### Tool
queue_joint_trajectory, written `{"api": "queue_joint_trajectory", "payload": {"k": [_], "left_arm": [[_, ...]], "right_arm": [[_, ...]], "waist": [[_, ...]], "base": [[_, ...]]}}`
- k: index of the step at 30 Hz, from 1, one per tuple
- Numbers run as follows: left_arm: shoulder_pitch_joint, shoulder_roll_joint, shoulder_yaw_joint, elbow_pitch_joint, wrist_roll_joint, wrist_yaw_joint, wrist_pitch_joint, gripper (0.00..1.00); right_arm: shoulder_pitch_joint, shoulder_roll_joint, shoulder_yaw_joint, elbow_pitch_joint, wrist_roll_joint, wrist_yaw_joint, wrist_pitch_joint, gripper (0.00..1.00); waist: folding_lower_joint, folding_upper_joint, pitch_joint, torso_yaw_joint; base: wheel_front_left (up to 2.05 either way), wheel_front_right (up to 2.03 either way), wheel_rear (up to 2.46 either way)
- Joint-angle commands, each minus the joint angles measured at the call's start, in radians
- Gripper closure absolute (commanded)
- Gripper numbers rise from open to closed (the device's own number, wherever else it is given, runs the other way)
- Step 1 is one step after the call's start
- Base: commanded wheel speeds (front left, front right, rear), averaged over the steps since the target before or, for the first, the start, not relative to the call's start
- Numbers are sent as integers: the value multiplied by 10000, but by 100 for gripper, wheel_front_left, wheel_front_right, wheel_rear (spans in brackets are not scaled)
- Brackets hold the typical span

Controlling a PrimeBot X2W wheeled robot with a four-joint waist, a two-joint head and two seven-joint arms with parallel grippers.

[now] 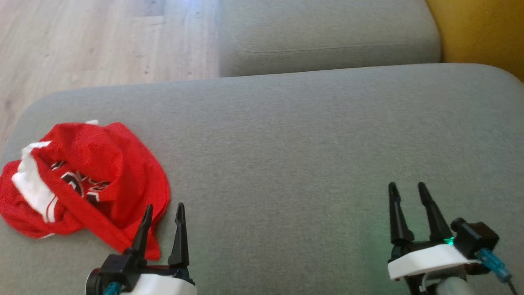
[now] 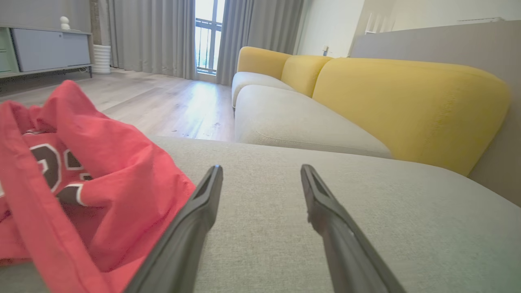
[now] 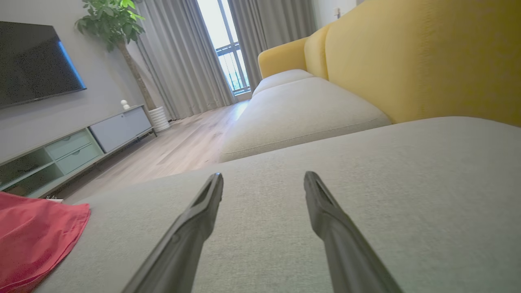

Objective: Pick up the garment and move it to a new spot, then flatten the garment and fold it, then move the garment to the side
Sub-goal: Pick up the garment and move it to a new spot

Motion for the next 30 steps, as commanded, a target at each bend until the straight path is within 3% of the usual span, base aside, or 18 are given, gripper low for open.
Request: {"api": "queue_joint_trajectory", "payload": {"k": [1, 9, 19, 30], "left_arm": [[-506, -21, 304, -261, -9, 61, -67, 0], [-359, -22, 586, -169, 201, 214, -67, 0], [-114, -22, 1047, -80, 582, 60, -67, 0], [44, -22, 1386, -173, 763, -28, -67, 0]], "right_arm": [[-386, -89, 333, -272, 61, 77, -107, 0], [-273, -89, 884, -255, 293, 77, -107, 0], [-73, -89, 1604, -77, 711, 77, -107, 0], [29, -89, 2042, -56, 969, 77, -107, 0]], "waist": [[0, 0, -32, 170], [0, 0, -208, 1203], [0, 0, -587, 2793], [0, 0, -737, 3494]], "base": [[0, 0, 0], [0, 0, 0], [0, 0, 0], [0, 0, 0]]}}
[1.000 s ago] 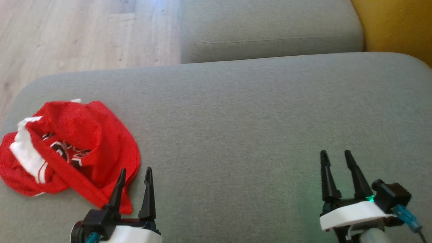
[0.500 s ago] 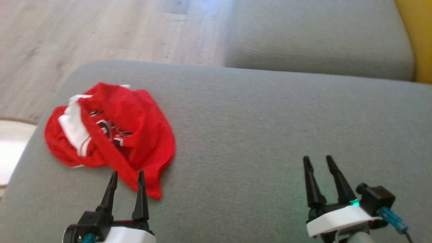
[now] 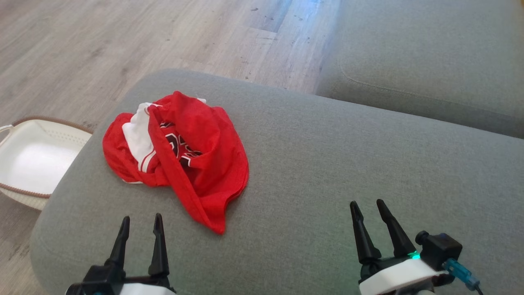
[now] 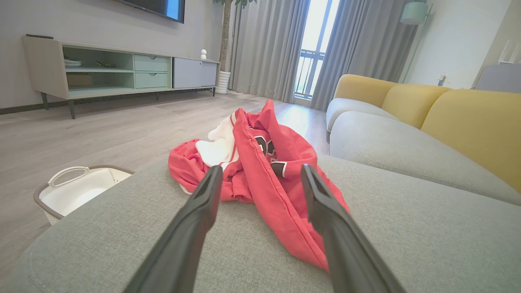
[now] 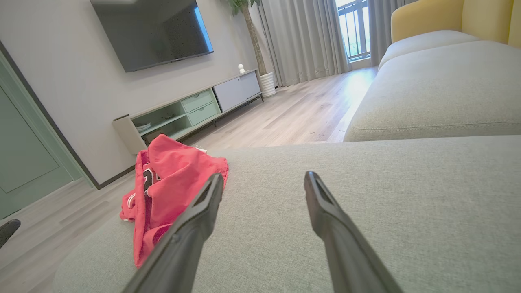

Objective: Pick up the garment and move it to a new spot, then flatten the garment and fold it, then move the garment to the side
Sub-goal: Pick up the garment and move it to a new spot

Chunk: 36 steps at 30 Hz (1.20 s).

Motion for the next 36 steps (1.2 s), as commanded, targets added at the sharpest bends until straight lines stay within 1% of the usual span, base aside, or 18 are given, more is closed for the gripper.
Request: {"api": "queue_joint_trajectory", "payload": {"k": [1, 6, 12, 14, 17, 20, 22, 25, 29, 34, 36], "left_arm": [[-315, -20, 345, -335, 137, -46, -67, 0], [-259, -20, 496, -369, 171, -88, -67, 0], [-477, -14, 959, -515, 177, -184, -67, 0], [-774, 155, 1066, -457, 292, -269, -67, 0], [-1627, 594, 1203, -262, 352, -441, -67, 0], [-2938, 1169, 1254, 97, 313, -601, -23, 0], [-3961, 1600, 1247, 420, 241, -684, 265, 0], [-5486, 2268, 990, 1053, 135, -794, 1086, 0], [-7289, 3154, 337, 2233, -105, -863, 2492, 0], [-8867, 4082, -876, 3692, -779, -872, 4046, 0], [-9288, 4308, -1257, 4192, -1036, -873, 4481, 0]], "right_arm": [[-218, -83, 255, -279, 80, 77, -109, 0], [-246, -83, 349, -275, 75, 77, -109, 0], [-376, -83, 330, -336, -60, 77, -109, 0], [-455, -83, 199, -354, -145, 77, -109, 0], [-784, -83, 114, -505, -381, 77, -109, 0], [-1193, -83, -95, -714, -630, 77, -109, 0], [-1475, -83, -265, -882, -773, 77, -109, 0], [-1839, -83, -504, -1145, -962, 77, -109, 0], [-2234, -83, -640, -1501, -1207, 77, -109, 0], [-2567, -83, -782, -1848, -1393, 77, -108, 0], [-2643, -83, -813, -1946, -1424, 77, -106, 0]], "waist": [[1, 0, -23, 59], [1, 0, -22, 64], [1, 0, 247, -150], [1, 0, 473, -275], [1, 0, 1098, -585], [1, 0, 1844, -872], [1, 0, 2374, -1046], [1, 0, 3075, -1266], [1, 0, 3856, -1569], [1, 0, 4493, -1928], [1, 0, 4659, -2053]], "base": [[0, 0, 0], [0, 0, 0], [0, 0, 0], [0, 0, 0], [0, 0, 0], [0, 0, 0], [0, 0, 0], [0, 0, 0], [0, 0, 0], [0, 0, 0], [0, 0, 0]]}}
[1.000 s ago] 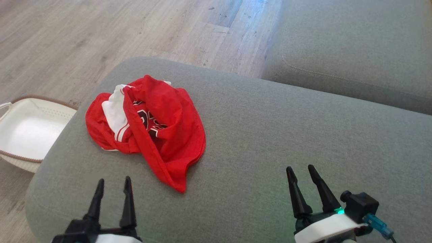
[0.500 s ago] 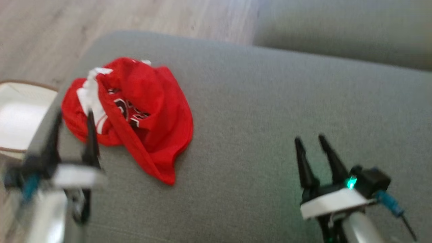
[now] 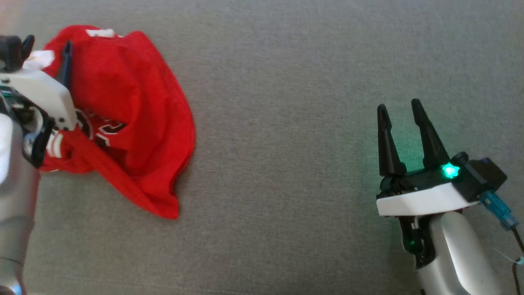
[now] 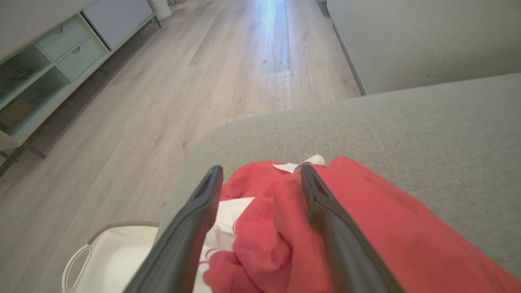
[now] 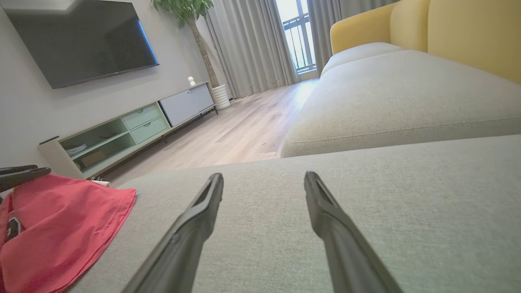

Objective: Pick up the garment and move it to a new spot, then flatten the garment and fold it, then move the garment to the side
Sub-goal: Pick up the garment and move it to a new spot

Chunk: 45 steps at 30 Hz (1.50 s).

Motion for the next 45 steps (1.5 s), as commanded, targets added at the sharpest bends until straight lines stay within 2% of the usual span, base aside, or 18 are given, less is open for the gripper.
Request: {"api": "queue_joint_trajectory", "payload": {"k": [1, 5, 10, 11, 12, 20, 24, 27, 35, 45], "left_arm": [[-599, 701, 100, 36, -252, 18, 213, 0], [-997, 879, -637, 855, -937, 17, 843, 0], [-1249, 995, -1039, 1569, -1537, 17, 1277, 0], [-1328, 1046, -1101, 1695, -1597, 17, 1220, 71], [-1417, 1080, -1137, 1773, -1631, 17, 1040, 100], [-2243, 1123, -967, 2212, -1656, 99, -1272, 100], [-2620, 877, -361, 1843, -2002, 310, -3260, 100], [-2699, 756, -290, 1463, -1957, 382, -4022, 100], [-2485, 459, -683, -522, -1559, 667, -4222, 100], [-1992, -513, -1628, -3565, -1439, 1147, -2958, 100]], "right_arm": [[-231, -29, 209, -417, -63, 77, -103, 0], [-287, -29, 137, -522, -99, 77, -102, 0], [-306, -29, 98, -573, -73, 77, -103, 0], [-317, -29, 100, -584, -59, 77, -103, 0], [-328, -29, 99, -587, -47, 77, -103, 0], [-303, -29, 33, -437, 54, 77, -105, 0], [-239, -29, 112, -310, 190, 77, -105, 0], [-148, -29, 166, -194, 327, 77, -106, 0], [113, -29, 215, -64, 836, 77, -106, 0], [140, -29, 408, -135, 1289, 77, -106, 0]], "waist": [[-4, 0, 436, -408], [-4, 0, 640, -579], [-4, 0, 755, -670], [-4, 0, 772, -686], [-4, 0, 777, -700], [-4, 0, 435, -692], [-4, 0, 21, -741], [-4, 0, -353, -788], [-4, 0, -1339, -1168], [-4, 0, -1778, -2399]], "base": [[0, 0, 0], [0, 0, 0], [0, 0, 0], [0, 0, 0], [0, 0, 0], [0, 0, 0], [0, 0, 0], [0, 0, 0], [0, 0, 0], [0, 0, 0]]}}
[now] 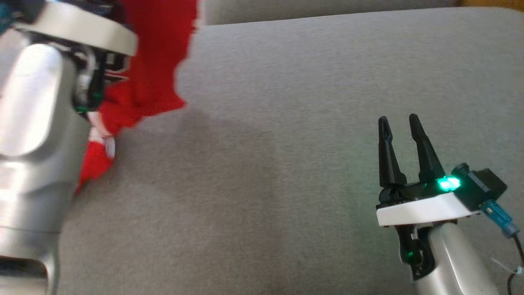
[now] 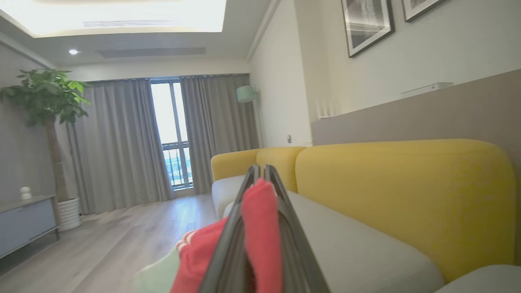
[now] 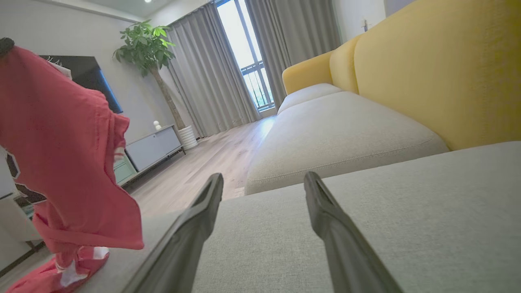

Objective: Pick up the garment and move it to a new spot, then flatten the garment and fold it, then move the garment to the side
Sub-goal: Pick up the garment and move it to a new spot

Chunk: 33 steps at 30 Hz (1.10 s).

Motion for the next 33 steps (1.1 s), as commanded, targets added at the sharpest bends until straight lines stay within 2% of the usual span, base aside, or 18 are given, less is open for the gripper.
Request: {"api": "queue_joint_trajectory", "payload": {"k": [1, 9, 13, 16, 17, 20, 24, 29, 33], "left_arm": [[-368, 171, 128, -715, 155, 179, 275, 100], [-223, -572, -512, -1446, 393, 767, 938, 100], [-334, -968, -609, -1305, 405, 1017, 879, 100], [-595, -1139, -601, -746, 398, 1046, 711, 100], [-712, -1197, -569, -477, 379, 1031, 582, 1], [-1110, -1167, -641, 573, 491, 861, 363, 0], [-1455, -1054, -515, 1705, 556, 799, -279, 0], [-1109, -850, -424, 2361, 438, 580, -890, 0], [-264, -589, -318, 2231, 369, 508, -1230, 0]], "right_arm": [[-212, -29, 281, -348, 135, 77, -91, 0], [-394, -29, 551, -481, 530, 77, -91, 0], [-472, -29, 652, -566, 751, 77, -91, 0], [-543, -29, 789, -631, 895, 77, -91, 0], [-561, -29, 809, -659, 940, 77, -91, 0], [-567, -29, 820, -719, 1074, 77, -91, 0], [-499, -29, 739, -802, 1112, 77, -91, 0], [-381, -29, 447, -756, 827, 77, -91, 0], [-318, -29, 30, -754, 438, 77, -91, 0]], "waist": [[1, 0, -152, -570], [1, 0, 37, -2077], [1, 0, 300, -2888], [1, 0, 539, -3429], [1, 0, 607, -3561], [1, 0, 764, -3832], [1, 0, 843, -3804], [1, 0, 695, -3171], [1, 0, 458, -2388]], "base": [[0, 0, 0], [0, 0, 0], [0, 0, 0], [0, 0, 0], [0, 0, 0], [0, 0, 0], [0, 0, 0], [0, 0, 0], [0, 0, 0]]}}
